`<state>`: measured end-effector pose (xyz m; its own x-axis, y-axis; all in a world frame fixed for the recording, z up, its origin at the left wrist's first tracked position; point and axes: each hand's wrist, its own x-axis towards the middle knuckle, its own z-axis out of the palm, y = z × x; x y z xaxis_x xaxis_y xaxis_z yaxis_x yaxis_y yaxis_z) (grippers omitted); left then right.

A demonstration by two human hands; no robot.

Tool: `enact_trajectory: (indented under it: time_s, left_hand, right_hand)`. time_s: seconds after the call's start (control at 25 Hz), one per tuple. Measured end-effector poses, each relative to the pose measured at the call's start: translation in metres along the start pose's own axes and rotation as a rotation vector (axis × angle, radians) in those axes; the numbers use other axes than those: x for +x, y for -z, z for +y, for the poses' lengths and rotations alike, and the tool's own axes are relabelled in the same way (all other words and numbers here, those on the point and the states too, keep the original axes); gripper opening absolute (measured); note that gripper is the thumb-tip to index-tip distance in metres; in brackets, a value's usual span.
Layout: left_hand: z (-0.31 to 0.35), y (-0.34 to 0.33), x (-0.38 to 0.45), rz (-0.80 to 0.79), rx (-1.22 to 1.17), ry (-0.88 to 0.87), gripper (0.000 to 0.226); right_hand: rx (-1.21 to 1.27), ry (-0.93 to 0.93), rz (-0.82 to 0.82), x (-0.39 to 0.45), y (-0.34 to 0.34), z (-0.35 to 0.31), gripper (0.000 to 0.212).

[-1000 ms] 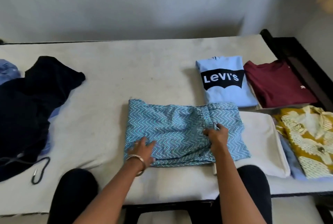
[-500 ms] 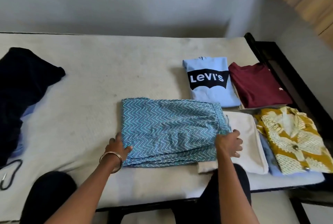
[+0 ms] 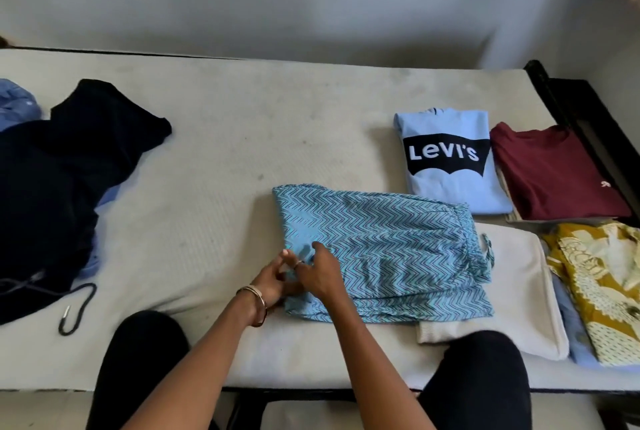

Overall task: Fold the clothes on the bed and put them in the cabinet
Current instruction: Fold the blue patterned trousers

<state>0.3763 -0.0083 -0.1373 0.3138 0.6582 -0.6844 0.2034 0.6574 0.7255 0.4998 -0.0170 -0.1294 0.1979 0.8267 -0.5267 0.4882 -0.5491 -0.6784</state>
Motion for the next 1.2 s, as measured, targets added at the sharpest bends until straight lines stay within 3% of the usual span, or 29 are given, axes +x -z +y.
enact_trajectory:
  time_s: [0.08, 0.12, 0.16, 0.24, 0.32, 0.4, 0.44, 0.52, 0.6, 0.76, 0.88, 1.04, 1.2]
  left_hand:
    - [-0.003, 0.007, -0.003, -0.222, -0.042, 0.036, 0.056]
    - [-0.001, 0.012, -0.003, -0.243, 0.022, 0.039, 0.052]
    - [0.003, 0.019, 0.001, -0.181, 0.157, -0.001, 0.048]
    - [0.020, 0.027, 0.006, 0.158, 0.490, -0.255, 0.041]
    - [0.038, 0.029, 0.014, 0.437, 0.849, -0.542, 0.056]
    - [0.054, 0.026, 0.024, 0.481, 1.163, -0.727, 0.085]
    - [0.063, 0.023, 0.028, 0.464, 1.214, -0.796, 0.085]
    - [0.087, 0.013, 0.026, 0.459, 1.185, -0.891, 0.052]
    - [0.116, 0.005, 0.015, 0.573, 1.103, -0.938, 0.022]
    - [0.195, -0.006, -0.019, 0.592, 0.750, -1.008, 0.035]
    - [0.260, -0.013, -0.057, 0.664, 0.561, -1.164, 0.027]
    - [0.331, -0.012, -0.101, 0.764, 0.466, -1.221, 0.018]
    - [0.360, -0.004, -0.145, 0.858, 0.347, -1.382, 0.015]
  right_hand:
    - [-0.069, -0.046, 0.032, 0.007, -0.004, -0.014, 0.042]
    - [-0.096, -0.052, 0.048, 0.009, -0.001, -0.018, 0.031]
    - [-0.135, -0.046, 0.068, 0.010, 0.004, -0.020, 0.023]
    - [-0.244, -0.004, 0.114, 0.012, 0.021, -0.023, 0.019]
    - [-0.337, 0.098, 0.115, 0.010, 0.039, -0.030, 0.020]
    - [-0.390, 0.240, 0.055, 0.004, 0.059, -0.045, 0.021]
    - [-0.396, 0.300, 0.038, -0.002, 0.070, -0.053, 0.021]
    - [-0.405, 0.374, 0.053, -0.018, 0.102, -0.073, 0.019]
    - [-0.455, 0.397, 0.085, -0.036, 0.145, -0.095, 0.022]
    - [-0.639, 0.383, 0.215, -0.073, 0.232, -0.139, 0.037]
    - [-0.782, 0.376, 0.484, -0.094, 0.275, -0.169, 0.042]
    - [-0.723, 0.375, 0.798, -0.114, 0.316, -0.197, 0.026]
    - [-0.633, 0.447, 0.847, -0.126, 0.324, -0.216, 0.030]
